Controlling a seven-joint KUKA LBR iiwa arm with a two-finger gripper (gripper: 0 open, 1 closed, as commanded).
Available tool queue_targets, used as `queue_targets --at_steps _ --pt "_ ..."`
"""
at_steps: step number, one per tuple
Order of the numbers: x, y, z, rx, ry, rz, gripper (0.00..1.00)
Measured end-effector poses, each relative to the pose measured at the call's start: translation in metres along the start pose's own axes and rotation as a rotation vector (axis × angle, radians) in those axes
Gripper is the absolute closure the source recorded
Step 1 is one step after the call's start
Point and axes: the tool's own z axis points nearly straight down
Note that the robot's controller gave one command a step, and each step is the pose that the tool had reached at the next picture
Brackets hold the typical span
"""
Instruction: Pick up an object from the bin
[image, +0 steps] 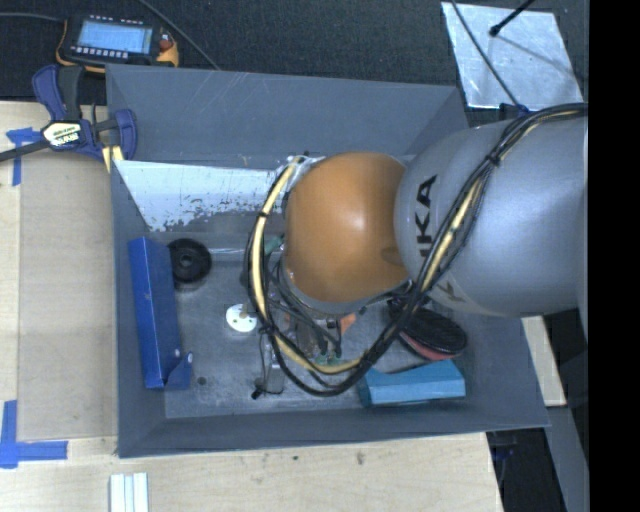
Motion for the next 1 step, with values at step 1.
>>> queue_targets --at_steps 1 --pt "-0.0019 -0.001 -0.0046 -0.002 -0.008 0.004 0.0"
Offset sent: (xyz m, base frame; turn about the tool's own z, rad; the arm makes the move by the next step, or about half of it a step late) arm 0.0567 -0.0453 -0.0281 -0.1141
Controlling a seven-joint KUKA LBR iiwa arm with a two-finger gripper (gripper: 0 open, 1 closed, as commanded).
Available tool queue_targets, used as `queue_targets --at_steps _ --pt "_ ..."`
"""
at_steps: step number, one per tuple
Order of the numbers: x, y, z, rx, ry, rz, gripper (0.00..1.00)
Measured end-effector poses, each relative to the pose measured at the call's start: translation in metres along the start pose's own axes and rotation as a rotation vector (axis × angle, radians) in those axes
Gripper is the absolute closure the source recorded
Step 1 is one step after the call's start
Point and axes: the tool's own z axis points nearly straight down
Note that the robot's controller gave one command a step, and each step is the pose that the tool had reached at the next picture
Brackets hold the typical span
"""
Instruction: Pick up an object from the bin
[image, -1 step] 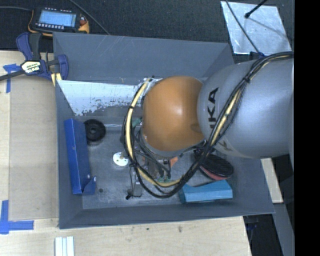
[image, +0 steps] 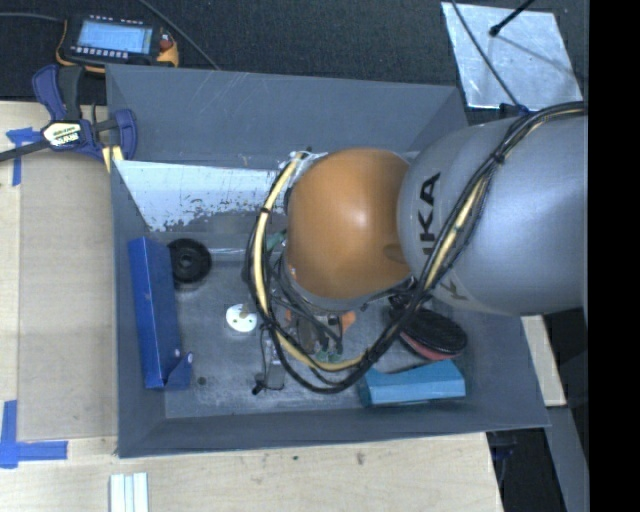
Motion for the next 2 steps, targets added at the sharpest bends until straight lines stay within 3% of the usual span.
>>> queue_targets --at_steps 1,2 --pt "-0.035 -0.027 0.02 -0.001 -0.003 -0.078 0.0" --pt "-0.077 -0.056 0.067 -0.001 -0.007 -0.028 0.0"
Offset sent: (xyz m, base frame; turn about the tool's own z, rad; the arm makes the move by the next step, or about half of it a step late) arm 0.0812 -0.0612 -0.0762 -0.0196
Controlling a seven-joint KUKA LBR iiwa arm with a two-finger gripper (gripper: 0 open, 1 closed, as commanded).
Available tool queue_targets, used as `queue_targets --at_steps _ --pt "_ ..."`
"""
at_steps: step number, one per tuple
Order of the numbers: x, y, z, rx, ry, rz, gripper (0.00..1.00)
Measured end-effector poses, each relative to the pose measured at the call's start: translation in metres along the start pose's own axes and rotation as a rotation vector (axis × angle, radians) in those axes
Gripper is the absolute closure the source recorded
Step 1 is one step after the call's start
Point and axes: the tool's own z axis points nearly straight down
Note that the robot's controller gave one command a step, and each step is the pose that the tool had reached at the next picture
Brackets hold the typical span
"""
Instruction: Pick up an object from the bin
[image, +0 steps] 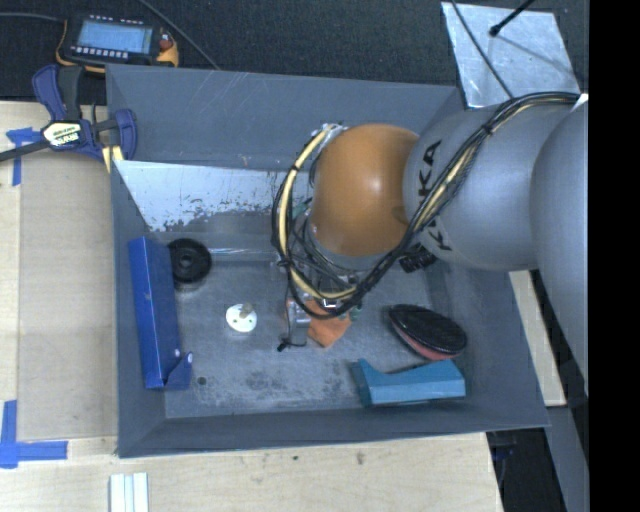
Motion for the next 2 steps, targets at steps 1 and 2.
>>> queue_targets --at_steps 1,2 --pt "-0.005 -0.003 0.021 0.003 0.008 -0.026 0.0" --pt "-0.015 -0.035 0.037 0.0 0.008 0.061 0.0"
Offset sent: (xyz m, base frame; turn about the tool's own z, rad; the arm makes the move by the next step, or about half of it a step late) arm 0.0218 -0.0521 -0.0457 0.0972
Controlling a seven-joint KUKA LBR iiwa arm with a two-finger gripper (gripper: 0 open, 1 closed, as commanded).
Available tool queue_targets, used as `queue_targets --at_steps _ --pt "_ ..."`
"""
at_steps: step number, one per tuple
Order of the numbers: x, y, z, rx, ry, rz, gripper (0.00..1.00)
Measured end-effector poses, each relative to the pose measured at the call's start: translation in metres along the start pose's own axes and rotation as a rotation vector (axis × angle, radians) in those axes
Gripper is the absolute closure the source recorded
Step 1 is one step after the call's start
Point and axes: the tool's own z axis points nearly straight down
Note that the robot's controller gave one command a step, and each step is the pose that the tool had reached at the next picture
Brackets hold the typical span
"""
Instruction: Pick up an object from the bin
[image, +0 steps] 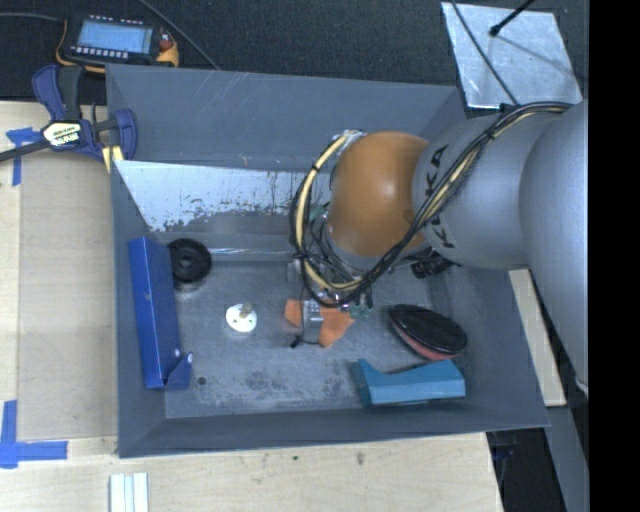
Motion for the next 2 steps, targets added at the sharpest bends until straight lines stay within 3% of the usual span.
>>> queue_targets --at_steps 1,2 --pt "0.0209 -0.0282 -0.0141 0.001 0.002 -0.185 1.0" --pt "0.0209 -0.0283 -0.0141 0.001 0.002 -0.184 0.0"
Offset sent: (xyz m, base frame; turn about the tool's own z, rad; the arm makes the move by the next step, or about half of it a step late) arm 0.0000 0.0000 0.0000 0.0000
